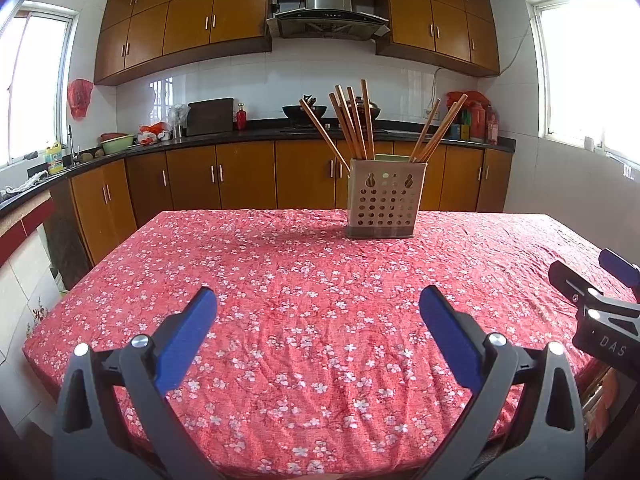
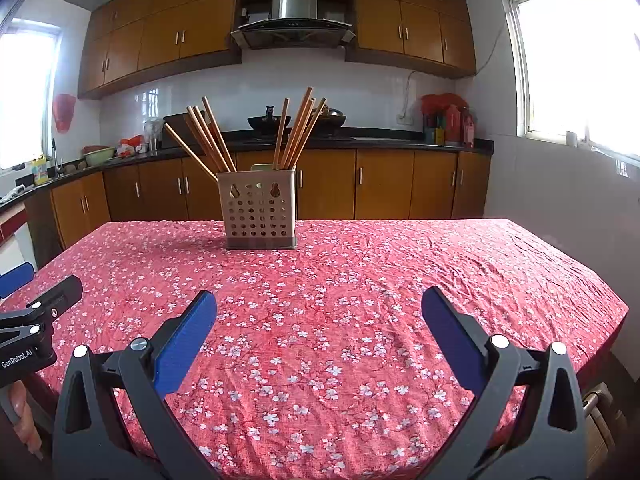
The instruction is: Organize utensils
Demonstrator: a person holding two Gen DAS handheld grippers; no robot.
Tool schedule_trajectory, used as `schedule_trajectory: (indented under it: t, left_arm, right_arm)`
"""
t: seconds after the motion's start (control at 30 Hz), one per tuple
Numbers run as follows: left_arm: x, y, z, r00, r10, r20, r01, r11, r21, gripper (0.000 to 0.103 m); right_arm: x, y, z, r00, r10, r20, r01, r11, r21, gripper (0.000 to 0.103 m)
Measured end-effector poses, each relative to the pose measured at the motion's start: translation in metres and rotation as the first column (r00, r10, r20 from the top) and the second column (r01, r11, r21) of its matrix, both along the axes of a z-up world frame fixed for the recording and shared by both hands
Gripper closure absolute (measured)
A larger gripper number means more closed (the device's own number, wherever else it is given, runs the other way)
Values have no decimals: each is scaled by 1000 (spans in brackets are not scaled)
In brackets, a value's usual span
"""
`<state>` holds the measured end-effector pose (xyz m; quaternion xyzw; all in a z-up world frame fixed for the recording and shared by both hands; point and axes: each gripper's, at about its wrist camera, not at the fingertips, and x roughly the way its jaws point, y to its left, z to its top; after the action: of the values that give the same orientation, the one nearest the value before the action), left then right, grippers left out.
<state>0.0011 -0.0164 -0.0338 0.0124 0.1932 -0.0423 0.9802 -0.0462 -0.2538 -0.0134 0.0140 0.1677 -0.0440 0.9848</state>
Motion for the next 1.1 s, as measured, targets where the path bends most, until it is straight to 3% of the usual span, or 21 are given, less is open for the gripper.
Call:
schedule_trajectory:
  t: [1.1]
  left_arm:
    - [0, -3, 0, 1000, 1, 1, -1, 1000, 4, 4]
  right_arm:
    - [2, -1, -1, 1000, 4, -15, -3, 1000, 15, 2]
